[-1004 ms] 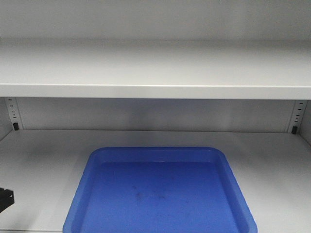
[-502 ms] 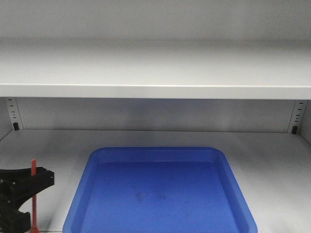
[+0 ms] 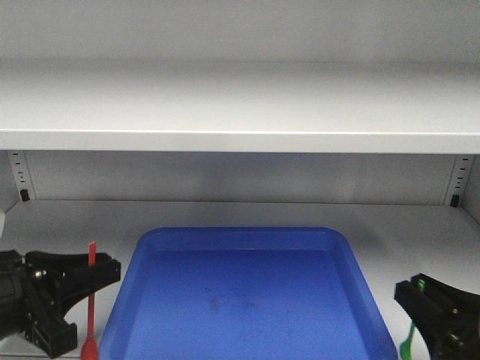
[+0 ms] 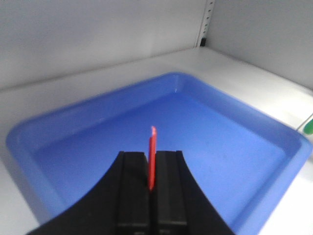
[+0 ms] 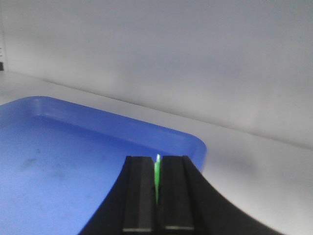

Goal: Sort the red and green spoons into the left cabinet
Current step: 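Extend both grippers holding the spoons over the blue tray, then open both grippers to drop the red and green spoons into the tray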

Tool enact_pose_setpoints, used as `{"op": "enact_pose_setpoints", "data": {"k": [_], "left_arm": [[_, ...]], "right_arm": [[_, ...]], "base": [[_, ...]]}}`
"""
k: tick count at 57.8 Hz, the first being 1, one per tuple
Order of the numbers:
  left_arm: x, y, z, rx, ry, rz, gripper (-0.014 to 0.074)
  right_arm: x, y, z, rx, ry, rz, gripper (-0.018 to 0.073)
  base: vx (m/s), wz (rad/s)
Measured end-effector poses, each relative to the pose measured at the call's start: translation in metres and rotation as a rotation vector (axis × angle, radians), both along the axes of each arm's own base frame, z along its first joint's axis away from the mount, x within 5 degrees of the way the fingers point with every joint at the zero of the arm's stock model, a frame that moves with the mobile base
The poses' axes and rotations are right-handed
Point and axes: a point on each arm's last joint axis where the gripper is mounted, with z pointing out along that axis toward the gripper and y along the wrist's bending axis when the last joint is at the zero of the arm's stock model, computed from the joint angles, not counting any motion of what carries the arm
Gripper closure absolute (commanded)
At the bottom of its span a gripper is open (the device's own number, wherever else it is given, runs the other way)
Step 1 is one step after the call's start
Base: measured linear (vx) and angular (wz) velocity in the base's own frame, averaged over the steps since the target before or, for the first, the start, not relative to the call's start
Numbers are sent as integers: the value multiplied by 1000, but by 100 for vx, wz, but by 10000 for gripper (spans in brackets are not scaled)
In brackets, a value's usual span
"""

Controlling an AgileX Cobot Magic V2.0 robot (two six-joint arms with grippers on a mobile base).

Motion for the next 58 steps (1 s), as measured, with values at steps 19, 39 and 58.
{"op": "enact_pose_setpoints", "data": {"k": [19,39,58], "left_arm": [[18,-12,26,-15,-65,-48,596],[53,-57,11,17,-11,-156,596],[78,-94,-3,32,29,-224,595]], "right_arm": [[28,12,34,8,-56,8,557],[58,26,29,64,-41,20,557],[82,49,15,124,-60,159,555]], "base": [[0,0],[0,0],[0,0]]}}
